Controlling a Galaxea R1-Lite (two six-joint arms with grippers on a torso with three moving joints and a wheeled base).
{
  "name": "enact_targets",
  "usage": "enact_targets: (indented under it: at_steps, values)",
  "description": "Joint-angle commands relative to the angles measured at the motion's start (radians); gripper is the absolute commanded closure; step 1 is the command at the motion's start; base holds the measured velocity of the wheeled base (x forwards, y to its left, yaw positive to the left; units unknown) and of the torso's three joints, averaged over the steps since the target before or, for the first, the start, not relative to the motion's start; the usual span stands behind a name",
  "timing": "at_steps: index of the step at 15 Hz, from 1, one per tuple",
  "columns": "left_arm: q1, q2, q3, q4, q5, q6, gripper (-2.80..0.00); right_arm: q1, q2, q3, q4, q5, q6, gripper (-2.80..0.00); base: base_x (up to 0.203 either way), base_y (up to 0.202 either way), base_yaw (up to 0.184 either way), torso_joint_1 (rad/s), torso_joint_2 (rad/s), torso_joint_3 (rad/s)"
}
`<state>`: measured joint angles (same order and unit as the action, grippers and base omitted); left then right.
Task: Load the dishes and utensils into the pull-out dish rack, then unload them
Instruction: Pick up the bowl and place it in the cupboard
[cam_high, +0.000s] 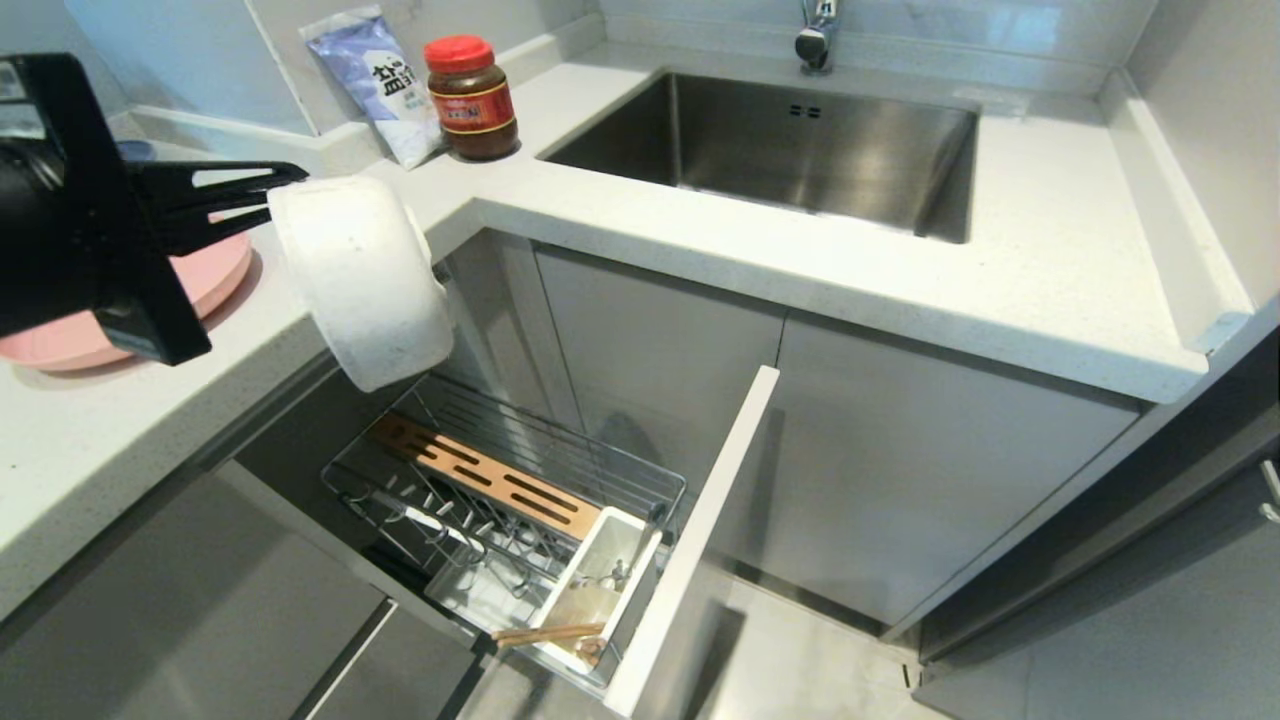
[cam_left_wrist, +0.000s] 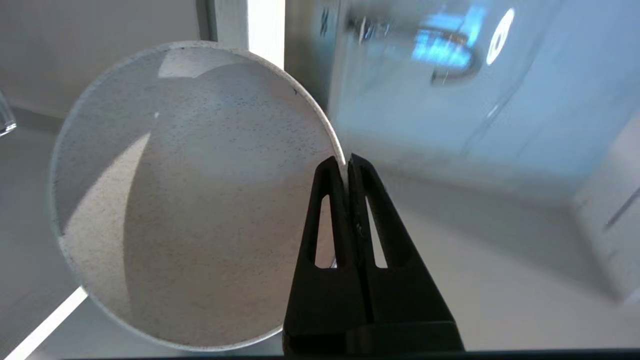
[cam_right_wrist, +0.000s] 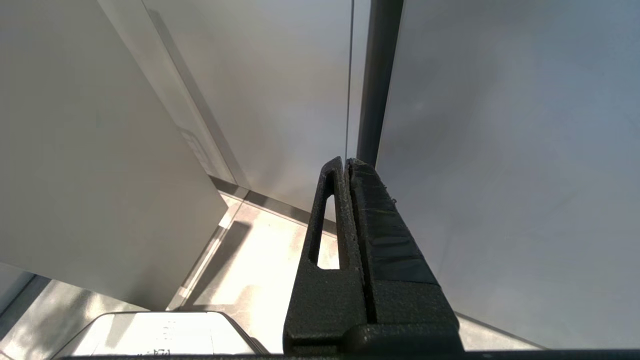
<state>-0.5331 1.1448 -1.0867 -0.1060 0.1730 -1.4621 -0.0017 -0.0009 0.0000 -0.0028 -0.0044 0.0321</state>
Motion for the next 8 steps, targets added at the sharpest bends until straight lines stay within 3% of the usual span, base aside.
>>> enact_targets:
  at_steps: [1, 8]
  values:
    - [0.035, 0.087, 0.075, -0.127, 0.004, -0.041, 0.0, 0.0, -0.002, 0.002, 0.0, 0.0, 0.0, 0.0, 0.0, 0.0, 0.0, 0.0, 0.0, 0.0]
    - [0.041, 0.347, 0.387, -0.692, 0.043, -0.048, 0.0, 0.0, -0.003, 0.002, 0.0, 0.0, 0.0, 0.0, 0.0, 0.0, 0.0, 0.0, 0.0, 0.0]
